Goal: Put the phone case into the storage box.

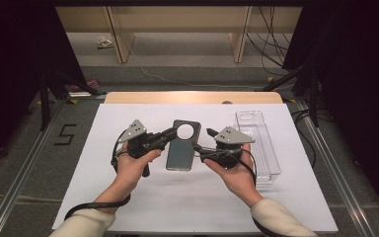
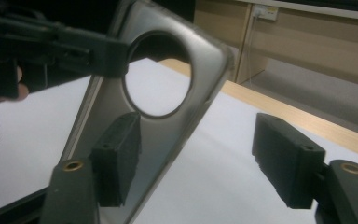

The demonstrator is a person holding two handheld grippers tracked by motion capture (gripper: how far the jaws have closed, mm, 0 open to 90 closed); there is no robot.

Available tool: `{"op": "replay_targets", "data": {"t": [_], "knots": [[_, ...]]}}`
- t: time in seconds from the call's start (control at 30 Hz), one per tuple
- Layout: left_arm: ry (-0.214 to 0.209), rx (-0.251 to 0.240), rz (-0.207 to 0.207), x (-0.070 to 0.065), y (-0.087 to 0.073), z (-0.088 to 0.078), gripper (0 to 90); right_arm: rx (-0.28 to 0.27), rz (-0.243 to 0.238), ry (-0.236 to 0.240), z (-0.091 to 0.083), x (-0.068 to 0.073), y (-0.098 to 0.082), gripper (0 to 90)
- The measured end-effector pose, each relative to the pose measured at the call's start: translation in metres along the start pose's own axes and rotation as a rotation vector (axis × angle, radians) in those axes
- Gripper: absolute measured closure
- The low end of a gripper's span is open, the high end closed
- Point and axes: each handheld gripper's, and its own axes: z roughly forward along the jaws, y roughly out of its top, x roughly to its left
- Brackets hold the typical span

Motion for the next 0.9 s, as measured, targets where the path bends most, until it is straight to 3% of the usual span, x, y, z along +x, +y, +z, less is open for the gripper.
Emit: {"op": "replay_targets", "data": {"t": [0.57,0.9], "knots": [[0.004,-0.004,0.009,-0.003,0.000,0.001,81.4,-0.047,0.050,-0.007,0.003,-0.005,0.014,55.2],[0.008,-0.003,0.008,-0.002,-0.001,0.001,81.4,-0.051,0.074,-0.004,0.003,-0.009,0.016,60.8]]}}
